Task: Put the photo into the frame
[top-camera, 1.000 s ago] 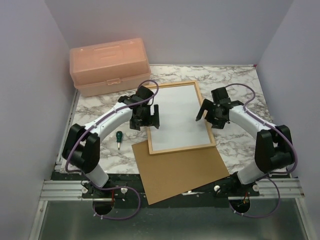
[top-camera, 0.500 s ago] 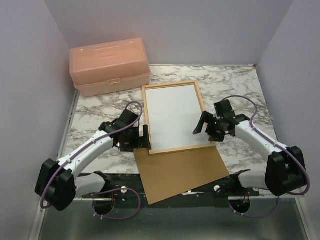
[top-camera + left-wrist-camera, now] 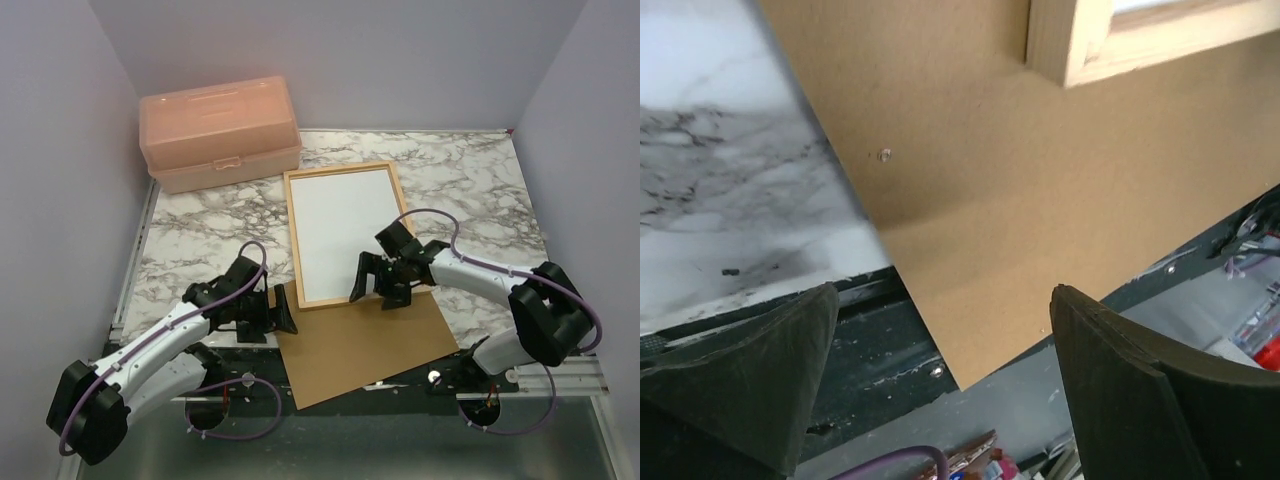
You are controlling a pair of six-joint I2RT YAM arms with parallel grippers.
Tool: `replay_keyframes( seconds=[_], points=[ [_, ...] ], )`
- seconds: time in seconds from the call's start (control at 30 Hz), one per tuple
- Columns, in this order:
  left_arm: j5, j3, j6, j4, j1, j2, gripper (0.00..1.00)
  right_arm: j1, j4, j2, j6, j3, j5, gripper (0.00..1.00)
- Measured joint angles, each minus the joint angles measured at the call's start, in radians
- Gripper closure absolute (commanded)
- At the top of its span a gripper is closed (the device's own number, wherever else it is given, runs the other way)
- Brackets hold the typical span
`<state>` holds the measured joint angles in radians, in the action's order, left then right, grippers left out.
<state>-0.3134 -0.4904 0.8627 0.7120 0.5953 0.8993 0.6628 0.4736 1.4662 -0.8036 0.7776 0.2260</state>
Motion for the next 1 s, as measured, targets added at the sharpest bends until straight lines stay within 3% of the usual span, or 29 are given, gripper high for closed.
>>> replay_keyframes(
  seconds=[0.33, 0.67, 1.0],
  points=[
    [-0.085, 0.148, 0.108, -0.103, 0.079, -0.019, 0.16, 0.012, -0.002, 0.047, -0.057, 0.058, -0.091, 0.0],
    [-0.177, 0.259, 0.256, -0.368, 0.099, -0.004, 0.27, 0.012, 0.065, 0.137, -0.062, 0.156, -0.143, 0.0],
    [-0.195, 0.367, 0.383, -0.545, 0.109, -0.059, 0.52, 0.012, 0.082, 0.15, -0.062, 0.172, -0.181, 0.0]
  ],
)
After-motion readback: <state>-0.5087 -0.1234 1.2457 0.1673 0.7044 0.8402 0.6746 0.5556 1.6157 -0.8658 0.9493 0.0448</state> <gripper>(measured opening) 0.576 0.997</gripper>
